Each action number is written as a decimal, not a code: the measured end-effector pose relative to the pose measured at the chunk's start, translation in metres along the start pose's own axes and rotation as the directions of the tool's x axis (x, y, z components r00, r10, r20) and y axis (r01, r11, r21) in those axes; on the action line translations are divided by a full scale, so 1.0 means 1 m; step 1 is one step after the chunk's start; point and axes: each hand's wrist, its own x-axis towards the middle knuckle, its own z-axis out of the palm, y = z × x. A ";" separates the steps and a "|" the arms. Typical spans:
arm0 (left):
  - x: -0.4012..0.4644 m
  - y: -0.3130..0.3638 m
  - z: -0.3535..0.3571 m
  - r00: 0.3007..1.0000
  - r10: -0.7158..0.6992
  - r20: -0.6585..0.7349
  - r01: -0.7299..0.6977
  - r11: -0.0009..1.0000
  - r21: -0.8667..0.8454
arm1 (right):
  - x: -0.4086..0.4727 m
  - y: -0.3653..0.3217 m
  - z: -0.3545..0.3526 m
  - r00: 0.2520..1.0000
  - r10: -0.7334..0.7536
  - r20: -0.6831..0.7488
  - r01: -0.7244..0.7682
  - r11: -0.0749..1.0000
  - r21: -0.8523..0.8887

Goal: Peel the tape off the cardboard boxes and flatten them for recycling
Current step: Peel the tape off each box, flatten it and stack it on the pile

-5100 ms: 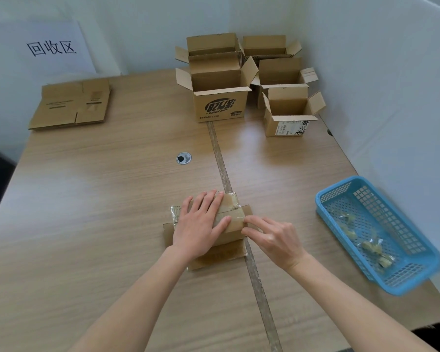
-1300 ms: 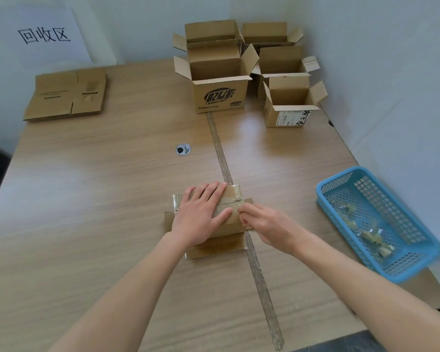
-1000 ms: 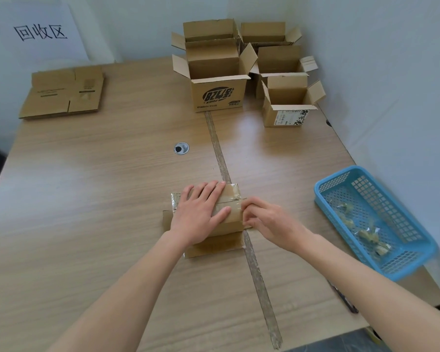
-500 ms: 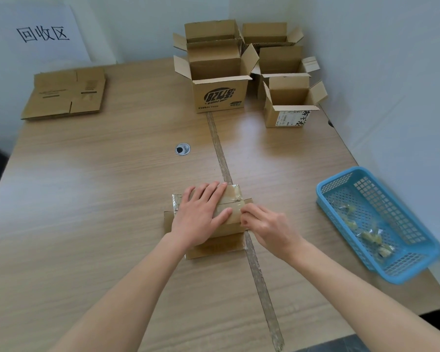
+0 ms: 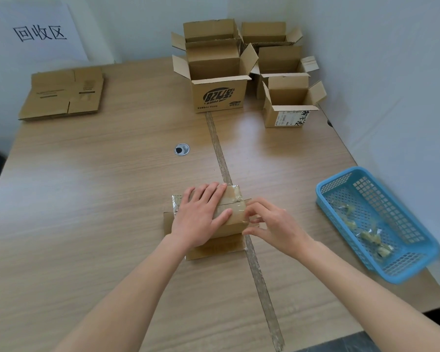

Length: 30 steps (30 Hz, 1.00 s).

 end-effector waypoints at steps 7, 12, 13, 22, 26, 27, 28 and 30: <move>-0.002 0.001 -0.002 1.000 0.004 -0.004 -0.004 1.000 -0.011 | -0.003 -0.003 0.015 0.975 -0.108 -0.193 0.074 0.981 -0.177; -0.001 0.000 -0.003 1.000 0.009 0.001 -0.009 1.000 -0.005 | -0.001 -0.003 0.015 0.984 -0.092 -0.150 0.077 0.992 -0.104; -0.001 0.000 -0.003 1.000 0.007 0.001 -0.007 1.000 -0.008 | 0.000 -0.003 0.014 0.988 -0.059 -0.139 0.052 0.997 -0.055; -0.004 -0.002 -0.002 0.999 0.037 -0.005 -0.037 0.999 -0.002 | 0.014 0.009 0.007 0.947 0.309 -0.081 -0.278 0.922 0.271; -0.005 -0.005 -0.004 0.997 0.071 -0.011 -0.072 0.997 -0.042 | 0.031 0.001 0.009 0.863 0.480 -0.156 -0.348 0.789 0.507; -0.005 -0.007 -0.004 0.997 0.081 -0.009 -0.082 0.995 -0.053 | 0.034 0.000 0.009 0.859 0.493 -0.137 -0.348 0.760 0.548; -0.006 -0.009 -0.005 0.996 0.094 -0.004 -0.094 0.994 -0.060 | 0.034 -0.001 0.009 0.859 0.503 -0.098 -0.352 0.719 0.599; -0.008 -0.014 -0.005 0.991 0.131 0.002 -0.131 0.989 -0.068 | 0.027 0.000 0.008 0.853 0.519 0.046 -0.388 0.574 0.721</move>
